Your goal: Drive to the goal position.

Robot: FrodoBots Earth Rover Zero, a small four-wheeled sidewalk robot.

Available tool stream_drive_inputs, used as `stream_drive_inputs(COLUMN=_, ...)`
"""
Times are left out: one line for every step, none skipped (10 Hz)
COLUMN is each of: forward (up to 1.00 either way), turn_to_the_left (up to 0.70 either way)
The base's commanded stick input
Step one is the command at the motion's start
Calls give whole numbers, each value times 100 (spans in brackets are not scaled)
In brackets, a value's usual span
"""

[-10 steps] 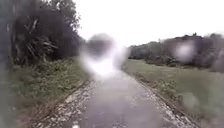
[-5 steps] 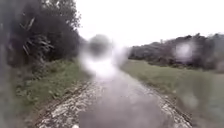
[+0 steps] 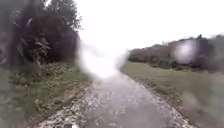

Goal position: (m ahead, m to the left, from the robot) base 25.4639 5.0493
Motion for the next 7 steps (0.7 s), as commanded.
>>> stream_drive_inputs(forward=85, turn_to_the_left=0)
stream_drive_inputs(forward=85, turn_to_the_left=0)
stream_drive_inputs(forward=85, turn_to_the_left=0)
stream_drive_inputs(forward=85, turn_to_the_left=0)
stream_drive_inputs(forward=85, turn_to_the_left=0)
stream_drive_inputs(forward=85, turn_to_the_left=0)
stream_drive_inputs(forward=85, turn_to_the_left=0)
